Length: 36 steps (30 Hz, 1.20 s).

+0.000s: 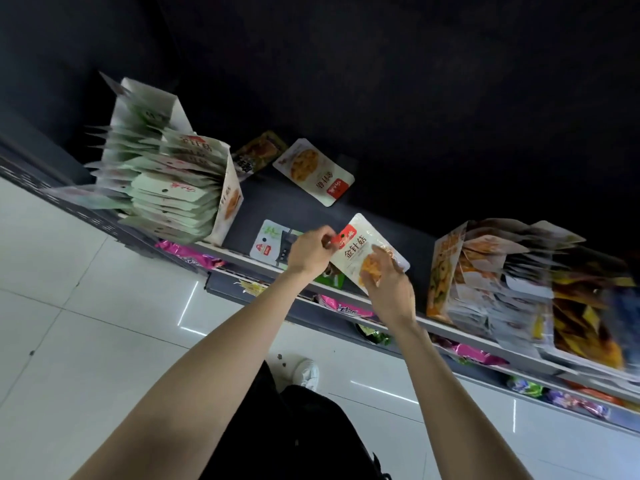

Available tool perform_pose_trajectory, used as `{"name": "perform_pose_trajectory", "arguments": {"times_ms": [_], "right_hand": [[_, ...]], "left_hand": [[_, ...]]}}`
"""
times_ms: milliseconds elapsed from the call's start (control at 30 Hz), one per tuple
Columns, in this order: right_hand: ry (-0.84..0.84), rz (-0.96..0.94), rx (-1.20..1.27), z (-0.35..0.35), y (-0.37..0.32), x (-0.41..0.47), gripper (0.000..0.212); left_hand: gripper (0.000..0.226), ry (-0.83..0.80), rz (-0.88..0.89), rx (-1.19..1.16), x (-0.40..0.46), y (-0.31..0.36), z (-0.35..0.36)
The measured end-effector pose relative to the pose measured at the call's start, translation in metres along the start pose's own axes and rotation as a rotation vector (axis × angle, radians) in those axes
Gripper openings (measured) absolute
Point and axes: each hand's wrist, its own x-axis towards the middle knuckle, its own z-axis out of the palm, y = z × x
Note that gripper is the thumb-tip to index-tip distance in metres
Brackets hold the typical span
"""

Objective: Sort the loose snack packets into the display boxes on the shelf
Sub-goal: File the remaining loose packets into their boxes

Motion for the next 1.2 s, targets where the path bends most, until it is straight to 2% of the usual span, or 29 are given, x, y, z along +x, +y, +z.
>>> {"name": "perform_pose_trajectory", "arguments": {"times_ms": [100, 200, 300, 367, 433, 500, 600, 667, 733, 833, 933, 1000, 1067, 1200], "right_hand": [[0.190, -0.028, 0.078, -0.030, -0.006, -0.002, 0.068], [0.216, -0.137, 0.142, -0.058, -0.022, -0.007, 0.075], [0.146, -0.248, 0.136, -0.074, -0.044, -0.014, 0.048], [0.177, -0.369, 0.070, -0.078, -0.059, -0.019, 0.024], [0.211, -0.449, 0.088, -0.074, -0.075, -0.022, 0.015], [0.253, -0.429, 0.148, -0.069, -0.092, -0.024, 0.015], [0.280, -0.168, 0.388, -0.062, -0.119, -0.025, 0.021], [0.233, 0.042, 0.750, -0.059, -0.136, -0.023, 0.019], [0.184, 0.174, 1.110, -0.059, -0.156, -0.019, 0.018], [0.173, 0.279, 1.411, -0.059, -0.181, -0.007, 0.029], [0.184, 0.353, 1.641, -0.055, -0.204, 0.011, 0.030], [0.255, 0.283, 1.667, -0.049, -0.219, 0.022, 0.024], [0.323, 0.146, 1.581, -0.040, -0.235, 0.031, 0.021], [0.359, -0.162, 1.186, -0.012, -0.253, 0.049, 0.017]], "left_hand": [[0.016, 0.088, 0.180, 0.025, -0.018, 0.015, -0.021], [0.012, 0.210, 0.407, 0.132, -0.043, 0.024, -0.049], [0.013, 0.306, 0.661, 0.211, -0.065, 0.030, -0.082], [0.011, 0.389, 0.833, 0.275, -0.074, 0.026, -0.103], [0.012, 0.476, 0.944, 0.315, -0.081, 0.021, -0.123], [0.019, 0.579, 0.936, 0.275, -0.087, 0.014, -0.145], [0.027, 0.657, 0.700, 0.218, -0.086, -0.011, -0.183], [0.031, 0.636, 0.503, 0.292, -0.073, -0.033, -0.209], [0.044, 0.532, 0.380, 0.421, -0.055, -0.053, -0.230], [0.050, 0.343, 0.330, 0.609, -0.032, -0.068, -0.248], [0.034, 0.363, 0.413, 0.671, -0.027, -0.078, -0.254], [0.030, 0.389, 0.453, 0.647, -0.028, -0.086, -0.255], [0.015, 0.417, 0.486, 0.645, -0.028, -0.094, -0.255], [0.012, 0.451, 0.556, 0.653, -0.030, -0.098, -0.253]]}}
